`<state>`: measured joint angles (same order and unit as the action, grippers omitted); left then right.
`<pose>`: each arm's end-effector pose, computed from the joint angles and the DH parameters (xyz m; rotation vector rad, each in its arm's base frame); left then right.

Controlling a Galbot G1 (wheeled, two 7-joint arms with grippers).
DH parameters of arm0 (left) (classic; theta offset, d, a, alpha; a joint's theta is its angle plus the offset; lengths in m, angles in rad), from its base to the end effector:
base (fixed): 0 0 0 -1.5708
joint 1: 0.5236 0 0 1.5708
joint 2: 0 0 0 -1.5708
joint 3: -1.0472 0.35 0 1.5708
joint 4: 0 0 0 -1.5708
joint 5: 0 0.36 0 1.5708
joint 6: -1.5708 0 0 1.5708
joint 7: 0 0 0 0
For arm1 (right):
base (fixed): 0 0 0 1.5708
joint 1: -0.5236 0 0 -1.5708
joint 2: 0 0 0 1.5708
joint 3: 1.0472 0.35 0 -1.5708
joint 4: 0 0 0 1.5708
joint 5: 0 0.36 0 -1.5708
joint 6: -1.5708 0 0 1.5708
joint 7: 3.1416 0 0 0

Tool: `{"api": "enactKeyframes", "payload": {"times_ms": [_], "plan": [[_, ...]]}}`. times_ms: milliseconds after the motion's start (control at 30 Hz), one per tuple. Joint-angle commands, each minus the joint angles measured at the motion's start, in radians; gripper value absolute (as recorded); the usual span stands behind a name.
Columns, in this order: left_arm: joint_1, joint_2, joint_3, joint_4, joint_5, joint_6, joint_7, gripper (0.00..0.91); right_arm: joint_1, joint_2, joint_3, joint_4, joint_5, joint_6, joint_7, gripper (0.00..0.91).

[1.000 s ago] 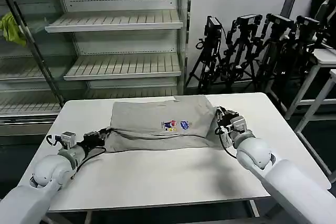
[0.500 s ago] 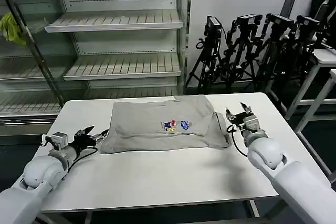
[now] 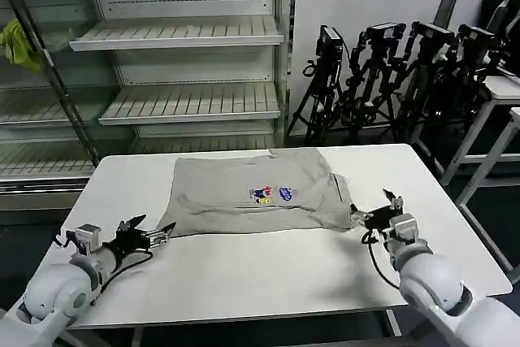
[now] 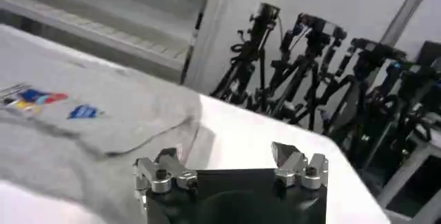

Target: Fold and organize the clothes.

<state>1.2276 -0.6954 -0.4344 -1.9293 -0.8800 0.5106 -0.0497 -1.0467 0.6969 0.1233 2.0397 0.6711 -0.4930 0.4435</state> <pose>0.3005 0.1525 -0.2239 -0.3819 -2.5929 -0.0636 0.2959 -0.0633 -0.2160 0.1829 -2.7483 0.4645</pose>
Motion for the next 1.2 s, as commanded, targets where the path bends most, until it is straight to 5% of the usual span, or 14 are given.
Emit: {"api": "enactKeyframes", "payload": {"times_ms": [33, 700, 933, 1200], "plan": [[0.02, -0.012, 0.001, -0.018, -0.003, 0.012, 0.0, 0.907, -0.082, 0.041, 0.005, 0.021, -0.003, -0.013, 0.013, 0.907], [-0.011, -0.037, 0.039, 0.026, 0.029, -0.005, 0.013, 0.907, -0.061, 0.126, -0.032, -0.08, -0.076, 0.025, -0.024, 0.907], [-0.009, -0.037, 0.04, 0.027, 0.035, -0.009, 0.018, 0.363, -0.064, 0.134, -0.03, -0.096, -0.093, 0.037, -0.036, 0.897], [-0.006, -0.04, 0.041, 0.023, 0.043, -0.011, 0.021, 0.202, -0.056, 0.143, -0.028, -0.119, -0.125, 0.055, -0.058, 0.836]]}}
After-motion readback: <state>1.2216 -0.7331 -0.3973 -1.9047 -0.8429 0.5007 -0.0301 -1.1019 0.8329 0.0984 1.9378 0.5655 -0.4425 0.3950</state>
